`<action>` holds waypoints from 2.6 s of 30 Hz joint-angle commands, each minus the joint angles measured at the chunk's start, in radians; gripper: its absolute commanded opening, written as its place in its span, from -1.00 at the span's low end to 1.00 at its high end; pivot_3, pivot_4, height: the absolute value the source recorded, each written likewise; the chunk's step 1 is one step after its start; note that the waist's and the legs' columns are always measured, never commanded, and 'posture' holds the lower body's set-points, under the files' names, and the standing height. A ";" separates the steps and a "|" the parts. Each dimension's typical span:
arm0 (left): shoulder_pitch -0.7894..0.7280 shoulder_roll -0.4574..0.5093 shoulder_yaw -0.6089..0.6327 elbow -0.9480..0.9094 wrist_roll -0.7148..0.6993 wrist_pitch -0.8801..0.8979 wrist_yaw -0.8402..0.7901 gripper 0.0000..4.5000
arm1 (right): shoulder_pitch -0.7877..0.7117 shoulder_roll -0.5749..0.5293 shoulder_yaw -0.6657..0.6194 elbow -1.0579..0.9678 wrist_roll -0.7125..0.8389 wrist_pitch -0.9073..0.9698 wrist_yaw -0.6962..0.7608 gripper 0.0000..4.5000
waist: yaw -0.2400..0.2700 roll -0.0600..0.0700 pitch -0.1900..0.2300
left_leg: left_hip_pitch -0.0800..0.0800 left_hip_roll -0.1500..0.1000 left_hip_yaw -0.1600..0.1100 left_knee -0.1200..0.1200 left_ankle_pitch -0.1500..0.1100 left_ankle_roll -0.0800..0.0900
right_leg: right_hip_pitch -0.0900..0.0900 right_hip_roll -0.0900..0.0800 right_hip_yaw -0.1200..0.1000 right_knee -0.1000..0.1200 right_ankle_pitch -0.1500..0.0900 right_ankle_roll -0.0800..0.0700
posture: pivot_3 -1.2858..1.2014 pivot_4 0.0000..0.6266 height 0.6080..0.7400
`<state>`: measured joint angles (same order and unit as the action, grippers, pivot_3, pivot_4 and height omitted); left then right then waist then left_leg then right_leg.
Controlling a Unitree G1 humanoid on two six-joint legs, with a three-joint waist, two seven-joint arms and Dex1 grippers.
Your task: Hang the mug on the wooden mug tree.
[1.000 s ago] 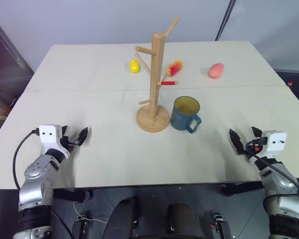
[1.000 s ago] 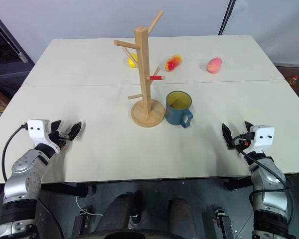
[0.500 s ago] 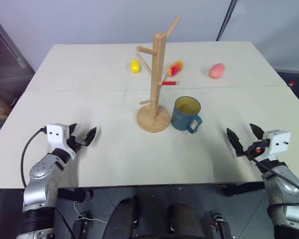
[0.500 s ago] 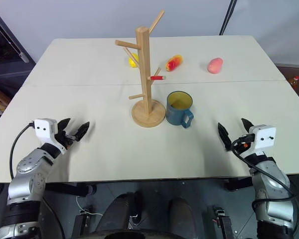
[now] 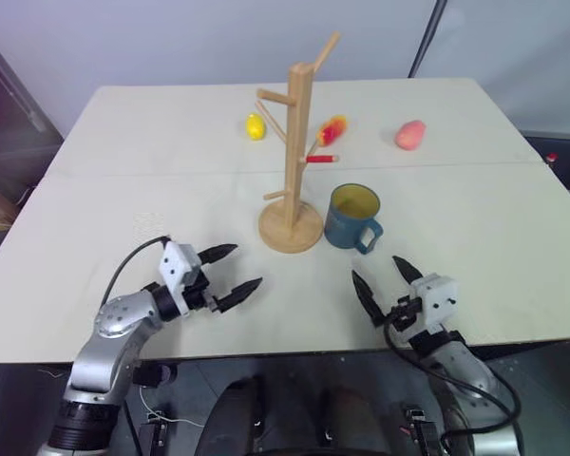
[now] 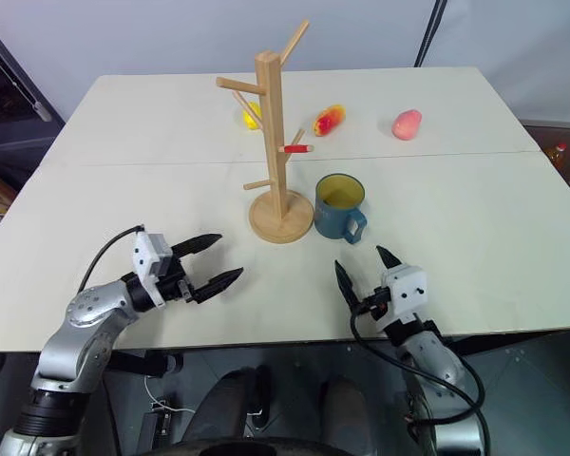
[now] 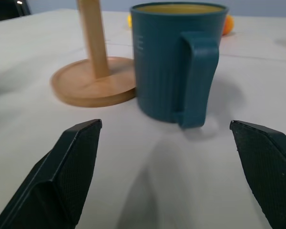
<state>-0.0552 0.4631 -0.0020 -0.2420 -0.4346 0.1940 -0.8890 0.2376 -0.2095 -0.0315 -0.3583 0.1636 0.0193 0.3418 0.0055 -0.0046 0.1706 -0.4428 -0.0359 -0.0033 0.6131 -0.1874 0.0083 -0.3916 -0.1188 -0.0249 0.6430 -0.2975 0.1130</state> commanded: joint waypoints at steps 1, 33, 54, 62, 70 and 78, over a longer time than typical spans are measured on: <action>-0.037 0.007 -0.044 -0.082 -0.034 0.024 -0.036 1.00 | -0.062 0.018 0.002 0.044 -0.045 -0.030 -0.051 0.97 | 0.001 0.000 0.000 | 0.000 0.000 0.000 0.000 0.000 0.000 | 0.000 0.000 0.000 0.000 0.000 0.000 | 0.03 -0.52 1.00; -0.045 -0.013 -0.095 -0.137 -0.034 0.035 -0.016 1.00 | -0.293 0.056 -0.061 0.295 -0.067 -0.050 -0.203 0.97 | 0.000 0.000 0.000 | 0.000 -0.001 0.000 0.001 0.002 0.003 | 0.004 0.003 -0.002 0.004 0.001 0.002 | 0.03 -0.52 1.00; -0.059 0.010 -0.040 -0.085 -0.025 0.000 -0.005 1.00 | -0.270 -0.260 0.066 0.089 -0.193 -0.111 0.111 -0.97 | 0.002 0.002 0.001 | 0.000 -0.001 0.000 0.002 0.002 0.003 | 0.004 0.005 -0.002 0.005 0.002 0.003 | 0.03 -0.52 1.00; -0.109 0.033 0.006 -0.025 -0.041 -0.010 -0.030 1.00 | -0.504 -0.463 -0.001 -0.045 -0.115 0.048 0.261 -0.97 | 0.002 0.000 0.002 | 0.000 0.000 0.000 0.003 0.002 0.003 | 0.004 0.004 -0.003 0.005 0.002 0.004 | 0.03 -0.52 1.00; -0.150 0.031 0.058 -0.047 -0.106 0.031 -0.017 1.00 | -0.724 -0.489 0.038 0.044 -0.091 0.130 0.357 -0.97 | 0.007 -0.002 0.003 | -0.001 0.000 0.000 0.003 0.002 0.003 | 0.004 0.002 -0.004 0.004 0.002 0.004 | 0.03 -0.52 1.00; -0.159 0.045 0.097 -0.127 -0.185 0.107 0.017 1.00 | -0.799 -0.469 0.063 0.110 -0.093 0.110 0.390 -0.97 | 0.003 -0.002 0.003 | 0.000 0.000 0.000 0.003 0.002 0.003 | 0.004 0.002 -0.004 0.005 0.002 0.005 | 0.03 -0.52 1.00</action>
<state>-0.2004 0.5000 0.0646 -0.3226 -0.5838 0.2882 -0.8802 -0.5268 -0.6862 0.0369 -0.2331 0.0609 0.1472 0.7323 0.0082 -0.0065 0.1736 -0.4432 -0.0364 -0.0036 0.6157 -0.1850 0.0117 -0.3877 -0.1166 -0.0287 0.6478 -0.2952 0.1176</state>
